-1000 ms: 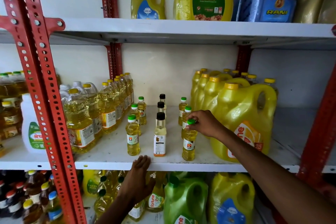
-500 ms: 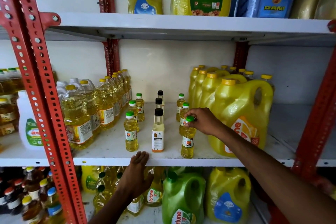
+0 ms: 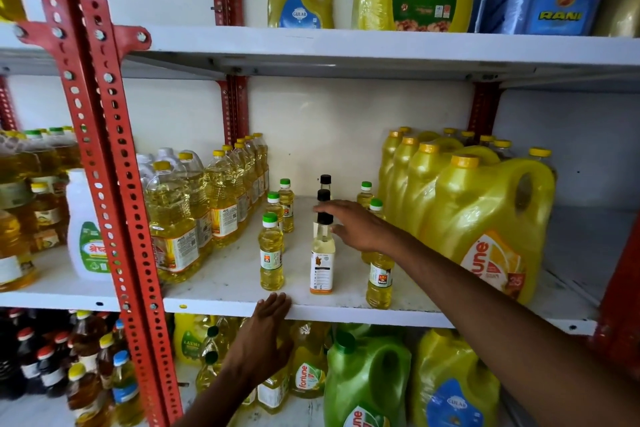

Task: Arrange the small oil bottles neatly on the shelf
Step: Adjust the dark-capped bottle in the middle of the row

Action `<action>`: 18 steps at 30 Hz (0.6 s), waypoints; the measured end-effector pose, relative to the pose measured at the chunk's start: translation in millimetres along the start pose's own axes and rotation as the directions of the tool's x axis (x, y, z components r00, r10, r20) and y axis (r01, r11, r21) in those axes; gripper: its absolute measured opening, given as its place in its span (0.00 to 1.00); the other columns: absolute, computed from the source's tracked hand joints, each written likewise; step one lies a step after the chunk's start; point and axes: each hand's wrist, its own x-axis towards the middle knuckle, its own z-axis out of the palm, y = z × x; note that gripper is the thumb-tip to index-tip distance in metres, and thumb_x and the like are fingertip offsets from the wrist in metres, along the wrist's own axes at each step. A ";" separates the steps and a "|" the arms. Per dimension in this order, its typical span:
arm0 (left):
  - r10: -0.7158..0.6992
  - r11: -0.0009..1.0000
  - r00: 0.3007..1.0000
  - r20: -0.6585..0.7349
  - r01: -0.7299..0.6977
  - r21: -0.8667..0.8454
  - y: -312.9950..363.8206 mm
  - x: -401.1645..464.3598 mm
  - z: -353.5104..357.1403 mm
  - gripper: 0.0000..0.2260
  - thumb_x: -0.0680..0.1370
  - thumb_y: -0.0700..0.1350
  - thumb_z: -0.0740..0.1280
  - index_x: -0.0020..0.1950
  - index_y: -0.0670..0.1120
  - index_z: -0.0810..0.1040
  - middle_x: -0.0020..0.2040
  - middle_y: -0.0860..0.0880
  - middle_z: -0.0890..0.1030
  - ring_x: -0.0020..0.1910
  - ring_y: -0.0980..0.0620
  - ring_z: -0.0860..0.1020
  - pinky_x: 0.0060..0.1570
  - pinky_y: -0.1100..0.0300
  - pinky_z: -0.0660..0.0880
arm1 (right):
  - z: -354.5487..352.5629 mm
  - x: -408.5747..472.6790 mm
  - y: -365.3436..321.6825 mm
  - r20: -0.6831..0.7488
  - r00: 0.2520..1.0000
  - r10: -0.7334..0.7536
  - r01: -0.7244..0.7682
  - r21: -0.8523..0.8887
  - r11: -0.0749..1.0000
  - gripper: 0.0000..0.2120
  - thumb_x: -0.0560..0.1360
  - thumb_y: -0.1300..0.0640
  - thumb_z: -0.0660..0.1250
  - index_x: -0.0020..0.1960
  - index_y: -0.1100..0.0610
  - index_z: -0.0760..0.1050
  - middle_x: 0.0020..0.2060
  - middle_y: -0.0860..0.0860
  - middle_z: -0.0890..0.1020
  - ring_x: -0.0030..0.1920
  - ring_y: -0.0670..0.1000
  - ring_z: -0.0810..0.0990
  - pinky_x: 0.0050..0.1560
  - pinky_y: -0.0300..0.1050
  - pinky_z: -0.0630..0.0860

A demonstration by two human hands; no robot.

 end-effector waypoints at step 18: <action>0.011 0.998 1.000 -0.029 -0.013 -0.063 -7.0 0.5 7.4 0.32 0.74 0.48 0.66 0.76 0.49 0.58 0.77 0.53 0.60 0.74 0.58 0.50 0.73 0.61 0.45 | -2.5 23.3 -10.4 0.022 0.990 0.138 -0.139 0.058 0.989 0.19 0.71 0.53 0.73 0.60 0.57 0.78 0.58 0.58 0.82 0.59 0.56 0.78 0.51 0.38 0.67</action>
